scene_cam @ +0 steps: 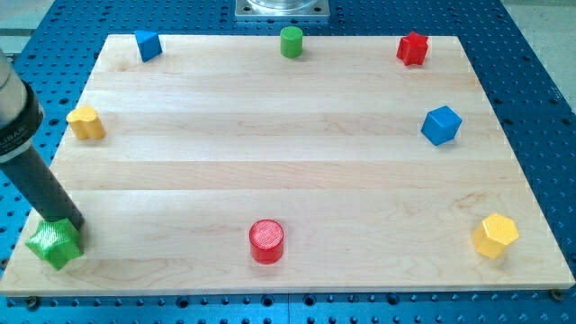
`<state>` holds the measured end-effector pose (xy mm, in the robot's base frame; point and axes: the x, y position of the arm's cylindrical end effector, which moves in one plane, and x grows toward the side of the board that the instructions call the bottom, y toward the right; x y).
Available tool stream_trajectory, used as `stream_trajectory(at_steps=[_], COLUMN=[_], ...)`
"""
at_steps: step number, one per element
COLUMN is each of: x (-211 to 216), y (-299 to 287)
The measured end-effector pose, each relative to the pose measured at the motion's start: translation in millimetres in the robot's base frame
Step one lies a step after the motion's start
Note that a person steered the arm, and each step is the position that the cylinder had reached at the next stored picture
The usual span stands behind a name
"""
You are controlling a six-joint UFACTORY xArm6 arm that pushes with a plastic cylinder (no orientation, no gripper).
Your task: Move the arm vertically above the yellow hexagon
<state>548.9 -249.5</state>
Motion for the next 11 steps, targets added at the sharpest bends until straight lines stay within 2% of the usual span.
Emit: stream_trajectory(at_steps=[3, 4, 5, 6, 7, 8, 9, 11], x=[-2.1, -37.1, -75.8, -103.3, -93.0, -78.7, -73.0, -72.5], y=[2.3, 7.2, 47.4, 99.9, 175.1, 281.8, 353.0, 452.6])
